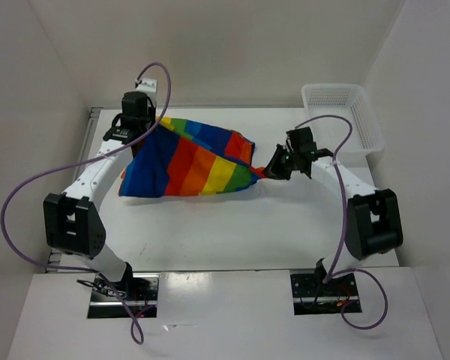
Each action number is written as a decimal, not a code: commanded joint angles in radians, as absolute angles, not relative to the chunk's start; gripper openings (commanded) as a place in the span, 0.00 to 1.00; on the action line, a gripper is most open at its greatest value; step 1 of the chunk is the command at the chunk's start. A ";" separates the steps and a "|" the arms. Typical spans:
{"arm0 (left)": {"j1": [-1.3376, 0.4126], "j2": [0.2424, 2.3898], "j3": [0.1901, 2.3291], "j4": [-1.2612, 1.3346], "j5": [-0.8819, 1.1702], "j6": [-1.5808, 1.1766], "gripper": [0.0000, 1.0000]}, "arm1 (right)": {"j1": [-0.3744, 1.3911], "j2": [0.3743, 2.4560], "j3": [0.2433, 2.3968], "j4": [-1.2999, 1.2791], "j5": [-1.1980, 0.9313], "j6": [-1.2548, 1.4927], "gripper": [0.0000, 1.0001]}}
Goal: Fold and stack the shorts
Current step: Fold the shorts
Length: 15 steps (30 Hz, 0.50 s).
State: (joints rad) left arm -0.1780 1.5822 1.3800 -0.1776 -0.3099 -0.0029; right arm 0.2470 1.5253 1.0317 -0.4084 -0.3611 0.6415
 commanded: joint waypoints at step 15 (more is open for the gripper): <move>-0.048 1.870 1.657 -0.106 -0.353 0.000 0.00 | 0.204 2.041 1.806 -0.383 -0.424 0.687 0.23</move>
